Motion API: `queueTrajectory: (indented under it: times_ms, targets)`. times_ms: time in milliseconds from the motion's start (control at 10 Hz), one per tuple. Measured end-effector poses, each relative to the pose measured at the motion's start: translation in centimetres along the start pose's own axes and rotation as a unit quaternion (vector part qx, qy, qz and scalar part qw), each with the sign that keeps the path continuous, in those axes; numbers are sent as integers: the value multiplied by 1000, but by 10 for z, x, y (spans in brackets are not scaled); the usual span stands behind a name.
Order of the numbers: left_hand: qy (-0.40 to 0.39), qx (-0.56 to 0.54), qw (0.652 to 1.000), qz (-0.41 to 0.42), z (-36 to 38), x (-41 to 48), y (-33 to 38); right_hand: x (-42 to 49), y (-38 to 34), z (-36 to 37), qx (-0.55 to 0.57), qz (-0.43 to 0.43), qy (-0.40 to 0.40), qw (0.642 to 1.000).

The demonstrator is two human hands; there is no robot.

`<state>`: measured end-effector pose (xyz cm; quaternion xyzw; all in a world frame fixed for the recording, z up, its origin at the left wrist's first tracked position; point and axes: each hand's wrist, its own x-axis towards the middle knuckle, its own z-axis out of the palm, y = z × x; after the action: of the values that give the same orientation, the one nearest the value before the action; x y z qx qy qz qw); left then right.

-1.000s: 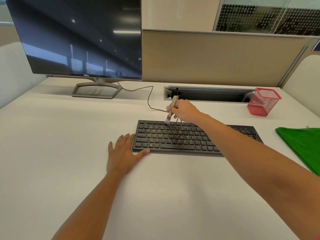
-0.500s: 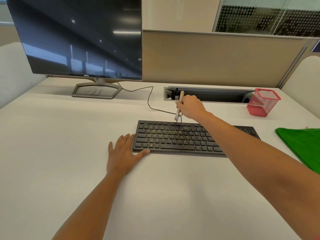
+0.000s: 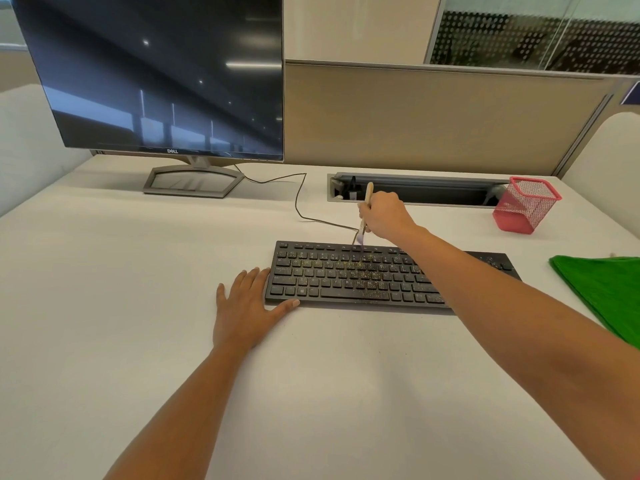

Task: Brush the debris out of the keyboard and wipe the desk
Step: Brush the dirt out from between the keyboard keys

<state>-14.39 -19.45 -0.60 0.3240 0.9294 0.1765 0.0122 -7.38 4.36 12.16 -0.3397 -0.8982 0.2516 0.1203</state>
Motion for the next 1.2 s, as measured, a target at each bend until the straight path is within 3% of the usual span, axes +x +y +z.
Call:
queueTrajectory:
  times_ms: [200,500,700,900,1200]
  targets:
    - [4,-2,1000,-1,0,0,0,-2,2,0,-6,26,-68,997]
    - [4,1,1000,0,-1,-1,1,-2,4,0,22,9,-13,1000]
    - [4,2,1000,0,-2,-2,2,-5,5,-1,-62,13,-45,997]
    - [0,2,1000,-3,-4,-2,2,-4,1,0,37,-12,-45,998]
    - [-1,0,1000,-2,-3,-2,2,-8,10,-12,-122,23,-35,992]
